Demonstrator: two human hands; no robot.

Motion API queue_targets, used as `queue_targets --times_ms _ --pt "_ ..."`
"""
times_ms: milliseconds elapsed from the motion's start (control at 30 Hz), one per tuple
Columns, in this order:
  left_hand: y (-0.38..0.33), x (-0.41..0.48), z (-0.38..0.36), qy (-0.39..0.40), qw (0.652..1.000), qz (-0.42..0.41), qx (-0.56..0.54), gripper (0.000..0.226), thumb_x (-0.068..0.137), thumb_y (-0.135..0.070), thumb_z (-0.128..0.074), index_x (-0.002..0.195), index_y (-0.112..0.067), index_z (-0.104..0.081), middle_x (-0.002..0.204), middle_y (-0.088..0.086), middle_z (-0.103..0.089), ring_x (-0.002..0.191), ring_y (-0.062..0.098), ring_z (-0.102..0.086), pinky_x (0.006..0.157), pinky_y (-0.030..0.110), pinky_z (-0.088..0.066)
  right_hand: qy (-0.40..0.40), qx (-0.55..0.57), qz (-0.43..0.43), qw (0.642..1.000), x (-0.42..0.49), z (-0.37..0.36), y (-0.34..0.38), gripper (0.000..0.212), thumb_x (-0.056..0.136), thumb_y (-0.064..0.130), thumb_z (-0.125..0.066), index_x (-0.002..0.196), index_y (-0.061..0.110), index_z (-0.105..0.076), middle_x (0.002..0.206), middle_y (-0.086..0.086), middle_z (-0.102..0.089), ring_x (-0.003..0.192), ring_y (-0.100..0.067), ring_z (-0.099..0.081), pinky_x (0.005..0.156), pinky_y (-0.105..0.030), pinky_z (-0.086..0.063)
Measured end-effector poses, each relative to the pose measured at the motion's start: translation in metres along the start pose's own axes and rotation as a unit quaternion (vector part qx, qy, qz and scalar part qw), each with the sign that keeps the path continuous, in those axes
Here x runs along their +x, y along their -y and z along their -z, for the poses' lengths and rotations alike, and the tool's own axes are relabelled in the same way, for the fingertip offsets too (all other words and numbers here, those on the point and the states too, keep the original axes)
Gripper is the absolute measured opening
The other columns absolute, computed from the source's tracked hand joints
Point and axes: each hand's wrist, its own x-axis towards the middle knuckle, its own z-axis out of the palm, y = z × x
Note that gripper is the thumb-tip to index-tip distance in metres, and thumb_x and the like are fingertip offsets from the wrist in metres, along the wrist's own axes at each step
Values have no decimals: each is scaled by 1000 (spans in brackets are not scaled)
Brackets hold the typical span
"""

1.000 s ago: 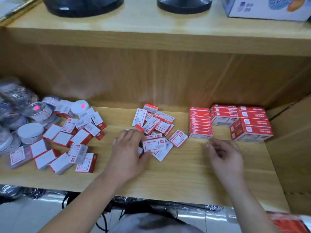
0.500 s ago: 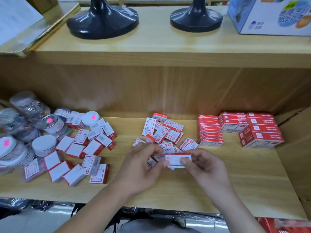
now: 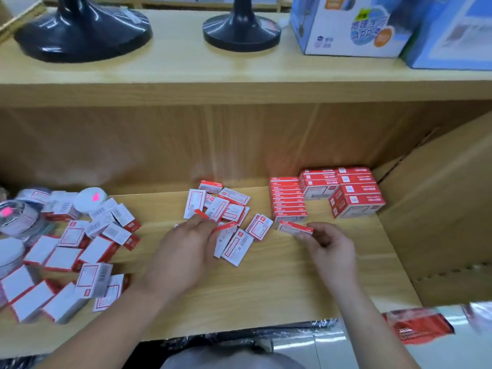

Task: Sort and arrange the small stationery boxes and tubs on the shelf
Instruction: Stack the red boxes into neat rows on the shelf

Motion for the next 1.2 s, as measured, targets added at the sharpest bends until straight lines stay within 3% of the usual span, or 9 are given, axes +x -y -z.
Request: queue_targets --times_ms 100,300,400,500,633,767,967,1067,1200 --pt "-10 6 7 -34 998 22 -45 27 97 -35 -45 96 -23 -70 81 -13 -60 74 15 -60 61 34 -50 -3 22 -16 1000 -2 1 -6 26 82 4 -79 108 10 -74 93 -6 -74 72 0 -66 68 -7 -49" --pt "-38 16 5 46 967 68 -241 24 103 -20 -56 82 -18 -67 57 -13 -48 53 8 -39 50 20 -27 10 43 -23 999 -4 5 -9 37 80 -3 -79 111 15 -72 94 -4 -68 65 0 -59 68 -10 -50" --pt "-43 18 0 75 951 87 -287 24 103 -24 -56 83 -21 -68 62 -1 -53 56 10 -45 56 31 -39 -33 9 -1 999 -2 -1 -7 30 77 8 -85 103 17 -75 89 -3 -67 66 -3 -61 67 -12 -49" --pt "-46 21 -1 98 935 102 -324 18 102 -23 -59 90 -25 -72 77 8 -68 71 26 -64 70 45 -56 -58 -56 40 996 0 -6 -10 17 80 21 -84 93 31 -78 80 7 -60 69 -7 -61 71 -29 -53" --pt "-48 19 -4 117 913 110 -374 27 98 -10 -63 113 -32 -67 74 -7 -64 72 26 -66 78 54 -58 -64 -131 56 988 1 -12 -13 20 85 38 -76 105 34 -78 79 10 -55 73 -10 -61 70 -36 -54" --pt "-43 17 -10 169 910 107 -363 69 88 -18 -58 138 -62 -41 98 5 -68 82 41 -68 77 51 -60 -85 -161 52 982 2 -13 -10 17 85 46 -73 97 34 -76 81 10 -56 73 -11 -62 65 -36 -54" --pt "-48 23 -18 144 933 95 -317 55 88 -16 -70 132 -41 -48 82 -11 -61 70 22 -68 72 48 -57 -67 -171 36 982 6 -13 -9 24 82 51 -74 100 35 -76 80 10 -57 74 -11 -62 64 -36 -54" --pt "-51 31 -22 110 975 42 -191 27 86 -24 -68 106 -38 -57 80 -20 -64 66 6 -60 65 38 -56 -53 -50 13 997 6 -9 -14 28 84 28 -78 112 26 -75 83 12 -62 73 -9 -63 72 -35 -55" --pt "-76 44 -33 86 991 -48 -93 18 89 -22 -65 105 -29 -66 87 -13 -68 83 16 -64 65 27 -40 -11 38 -10 999 3 3 -13 31 89 2 -66 111 21 -75 92 8 -66 75 -6 -61 75 -22 -52"
